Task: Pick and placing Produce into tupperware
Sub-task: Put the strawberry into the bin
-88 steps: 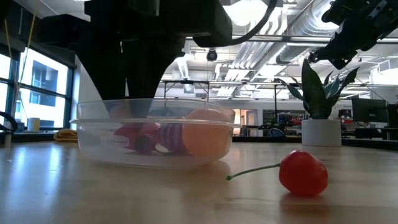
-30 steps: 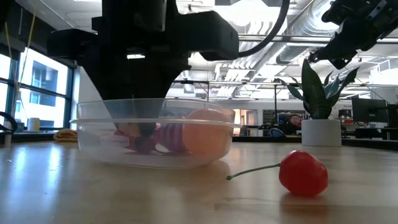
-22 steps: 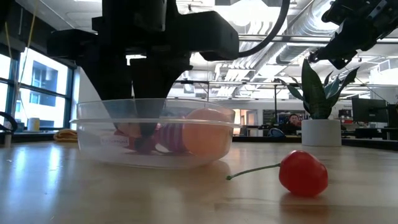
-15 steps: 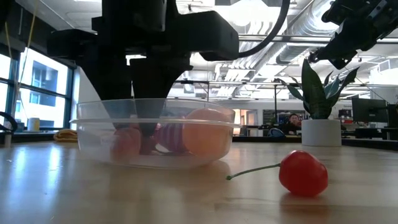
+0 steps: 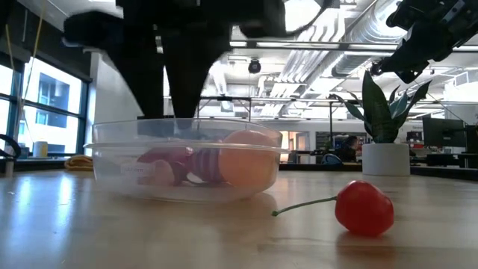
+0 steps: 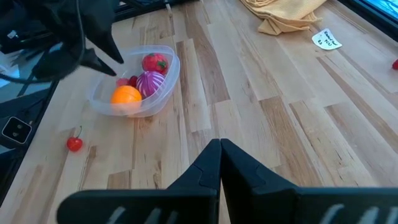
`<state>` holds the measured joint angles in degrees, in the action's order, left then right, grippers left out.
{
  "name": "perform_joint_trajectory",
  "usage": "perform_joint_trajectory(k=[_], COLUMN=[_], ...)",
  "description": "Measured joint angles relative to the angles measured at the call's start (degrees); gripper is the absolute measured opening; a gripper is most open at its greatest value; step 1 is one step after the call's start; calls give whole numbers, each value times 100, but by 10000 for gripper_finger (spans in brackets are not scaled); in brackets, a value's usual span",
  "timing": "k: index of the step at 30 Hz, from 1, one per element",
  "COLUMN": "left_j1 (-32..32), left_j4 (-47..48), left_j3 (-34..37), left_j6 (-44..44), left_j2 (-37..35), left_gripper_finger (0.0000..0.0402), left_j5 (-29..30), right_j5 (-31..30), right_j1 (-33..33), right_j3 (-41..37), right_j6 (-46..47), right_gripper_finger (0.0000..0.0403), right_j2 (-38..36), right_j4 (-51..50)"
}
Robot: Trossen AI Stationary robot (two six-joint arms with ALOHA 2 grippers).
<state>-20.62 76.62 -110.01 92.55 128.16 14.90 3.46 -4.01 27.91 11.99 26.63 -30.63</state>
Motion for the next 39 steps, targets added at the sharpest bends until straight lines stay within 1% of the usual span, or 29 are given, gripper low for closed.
perform_joint_trajectory(k=[3, 6, 11, 13, 16, 19, 23, 27, 31, 33, 36, 39], left_j1=[-1, -2, -2, -2, -2, -2, -2, 2, -2, 11, 62, 96], left_j4=[242, 642, 1138, 1386, 1340, 1333, 1268, 1136, 666, 426, -2, -321], left_j3=[-339, -742, -1544, -1913, -2204, -2462, -2462, -2462, -2462, -2462, -2462, -2375], left_j6=[-176, -597, -2017, -2621, -3546, -4164, -5015, -6501, -7777, -8076, -8159, -8343], left_j2=[-37, -121, -239, -228, -248, -221, -293, -335, -330, -330, -328, -328], left_gripper_finger=[138, 138, 138, 138, 138, 138, 138, 138, 138, 138, 138, 138], left_j5=[66, 254, 843, 963, 1099, 1377, 1853, 2258, 2480, 2541, 2750, 3175], right_j5=[0, -2, -2, -2, 0, 0, -1, 0, -1, -2, 0, -1], right_j1=[0, -2, -2, -2, 0, 0, 0, -2, 0, -2, 0, -1], right_j3=[0, 1, 1, 0, 1, 0, 0, -1, 1, 1, 1, 0], right_j6=[0, 0, 0, -1, 0, 0, -2, 0, -2, -2, -2, -1], right_gripper_finger=[0, 0, 0, 0, 0, 0, 0, 0, 0, 0, 0, 0], right_j2=[0, 0, -2, 0, 0, -2, 0, -2, -2, -2, -2, -2], right_j4=[1, 2, 3, 3, 1, 0, 3, 2, 2, 2, 2, 2])
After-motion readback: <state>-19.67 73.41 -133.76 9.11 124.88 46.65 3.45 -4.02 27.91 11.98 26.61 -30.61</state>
